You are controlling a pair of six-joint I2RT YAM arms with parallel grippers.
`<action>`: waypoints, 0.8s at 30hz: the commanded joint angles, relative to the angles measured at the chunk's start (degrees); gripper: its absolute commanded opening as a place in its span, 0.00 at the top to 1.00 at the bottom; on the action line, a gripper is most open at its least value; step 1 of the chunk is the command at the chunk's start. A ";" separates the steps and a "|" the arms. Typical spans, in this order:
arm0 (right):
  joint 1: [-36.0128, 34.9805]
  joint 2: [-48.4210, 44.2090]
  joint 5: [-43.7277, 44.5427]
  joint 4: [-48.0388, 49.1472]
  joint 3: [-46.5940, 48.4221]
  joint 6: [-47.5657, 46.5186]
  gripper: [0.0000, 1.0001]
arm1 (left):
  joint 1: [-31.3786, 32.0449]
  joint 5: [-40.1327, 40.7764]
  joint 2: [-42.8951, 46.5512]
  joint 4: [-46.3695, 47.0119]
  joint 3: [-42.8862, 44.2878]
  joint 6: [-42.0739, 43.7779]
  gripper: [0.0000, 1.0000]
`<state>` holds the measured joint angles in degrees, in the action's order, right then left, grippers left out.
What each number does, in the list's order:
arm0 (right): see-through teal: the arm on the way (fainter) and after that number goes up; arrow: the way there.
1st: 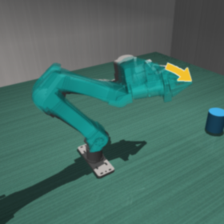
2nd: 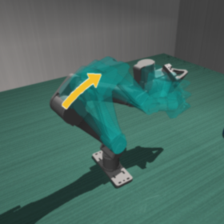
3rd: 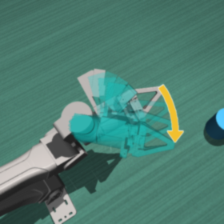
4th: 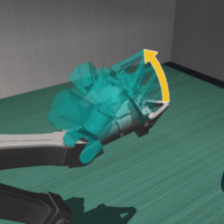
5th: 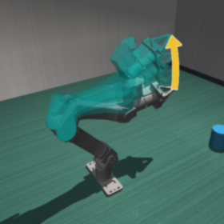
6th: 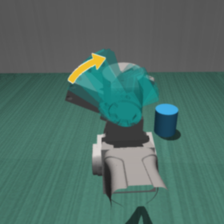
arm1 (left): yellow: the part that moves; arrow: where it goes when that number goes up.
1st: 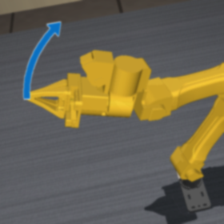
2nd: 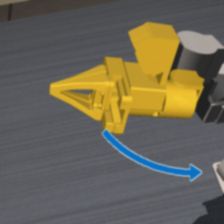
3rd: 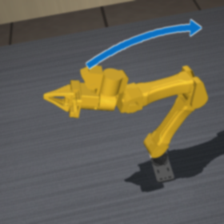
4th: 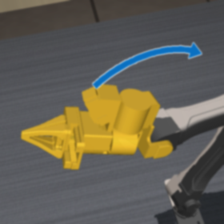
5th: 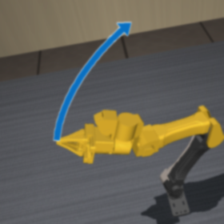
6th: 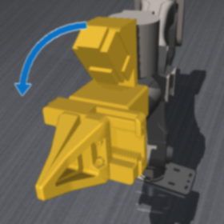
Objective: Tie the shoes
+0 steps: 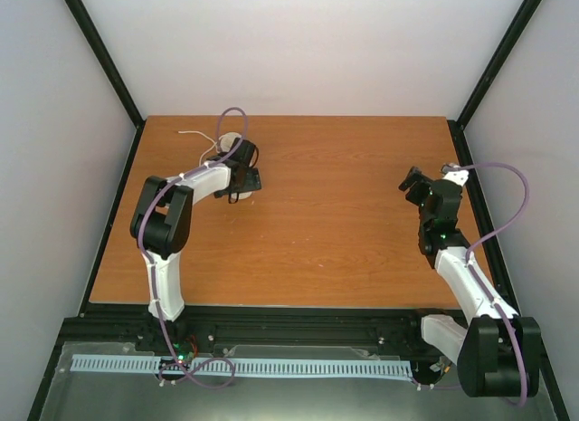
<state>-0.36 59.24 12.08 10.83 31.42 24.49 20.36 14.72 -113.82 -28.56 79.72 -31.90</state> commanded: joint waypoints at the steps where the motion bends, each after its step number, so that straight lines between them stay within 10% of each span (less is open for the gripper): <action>1: 0.16 1.37 -2.27 -0.58 2.41 0.76 0.00 | -0.23 5.34 -3.68 -5.89 1.97 1.62 0.00; 9: 0.13 1.62 -3.04 -0.16 2.25 0.39 0.00 | -0.23 -0.44 -5.96 -2.48 2.78 1.35 0.01; 15: 0.14 1.51 -5.88 0.69 2.09 -1.45 0.00 | -0.15 4.09 -3.56 -0.62 0.39 3.69 0.39; 24: 0.08 1.25 -10.03 2.22 1.56 -3.22 0.00 | 0.84 -6.32 12.42 1.96 -12.78 4.03 0.53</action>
<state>-0.36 60.80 5.08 10.92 32.42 23.03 20.36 13.82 -109.21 -28.49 70.52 -27.92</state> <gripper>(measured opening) 1.000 0.681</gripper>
